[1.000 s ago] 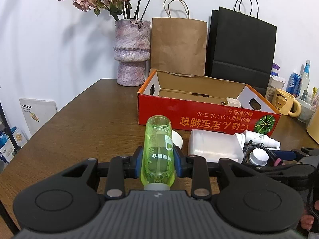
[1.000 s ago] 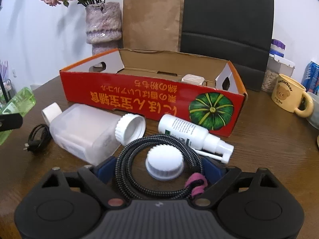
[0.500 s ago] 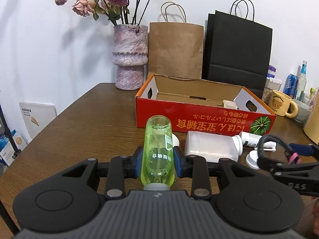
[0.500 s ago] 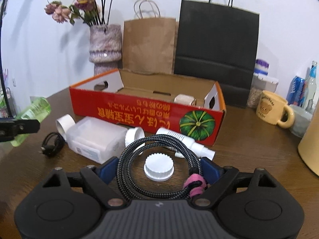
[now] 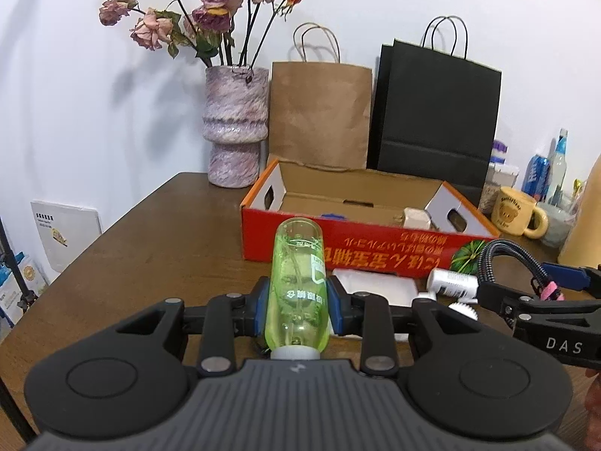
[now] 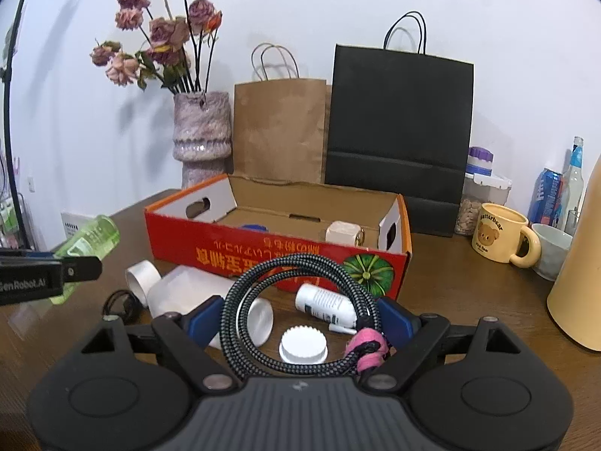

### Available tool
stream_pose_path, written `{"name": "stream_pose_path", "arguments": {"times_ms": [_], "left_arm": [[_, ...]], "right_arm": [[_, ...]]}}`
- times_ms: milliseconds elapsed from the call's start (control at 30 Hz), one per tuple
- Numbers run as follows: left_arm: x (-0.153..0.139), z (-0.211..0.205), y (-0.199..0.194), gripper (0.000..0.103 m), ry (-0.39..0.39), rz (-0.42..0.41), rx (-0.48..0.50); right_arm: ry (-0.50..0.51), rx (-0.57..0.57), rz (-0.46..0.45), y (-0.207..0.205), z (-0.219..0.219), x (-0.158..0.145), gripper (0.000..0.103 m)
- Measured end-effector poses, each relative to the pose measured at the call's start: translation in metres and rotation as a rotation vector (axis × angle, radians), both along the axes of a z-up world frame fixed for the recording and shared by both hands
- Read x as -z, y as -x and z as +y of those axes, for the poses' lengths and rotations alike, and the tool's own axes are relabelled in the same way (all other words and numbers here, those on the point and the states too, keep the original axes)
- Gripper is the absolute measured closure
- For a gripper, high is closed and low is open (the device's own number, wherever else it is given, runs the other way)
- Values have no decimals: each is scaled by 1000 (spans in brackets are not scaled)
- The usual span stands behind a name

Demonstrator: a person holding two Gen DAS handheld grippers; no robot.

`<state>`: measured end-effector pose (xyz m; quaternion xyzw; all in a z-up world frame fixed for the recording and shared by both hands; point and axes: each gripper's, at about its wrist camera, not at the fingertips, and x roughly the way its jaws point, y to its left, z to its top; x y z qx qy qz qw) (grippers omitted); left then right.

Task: Organize rigid objects
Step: 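Carry the green bottle and black cable over the box with both grippers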

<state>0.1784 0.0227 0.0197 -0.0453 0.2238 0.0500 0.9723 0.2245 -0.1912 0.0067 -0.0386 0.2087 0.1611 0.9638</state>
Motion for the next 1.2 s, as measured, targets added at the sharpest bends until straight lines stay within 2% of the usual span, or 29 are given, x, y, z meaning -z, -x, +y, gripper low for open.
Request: {"name": "stream_pose_path", "arguments": {"times_ms": [333,500,1200], "left_arm": [[-26,-12,-18,71,-2,-47,7],[-33,-12,-31,71,14,-66,-3],[-33,-5,-113,71,44,-52,-55]], "right_arm": [[-30,-1,-56,-12,7,-28,16],[-60,-4,-53,-26,8,-36,16],[-77,43,-40,-105,12,-33,16]]}}
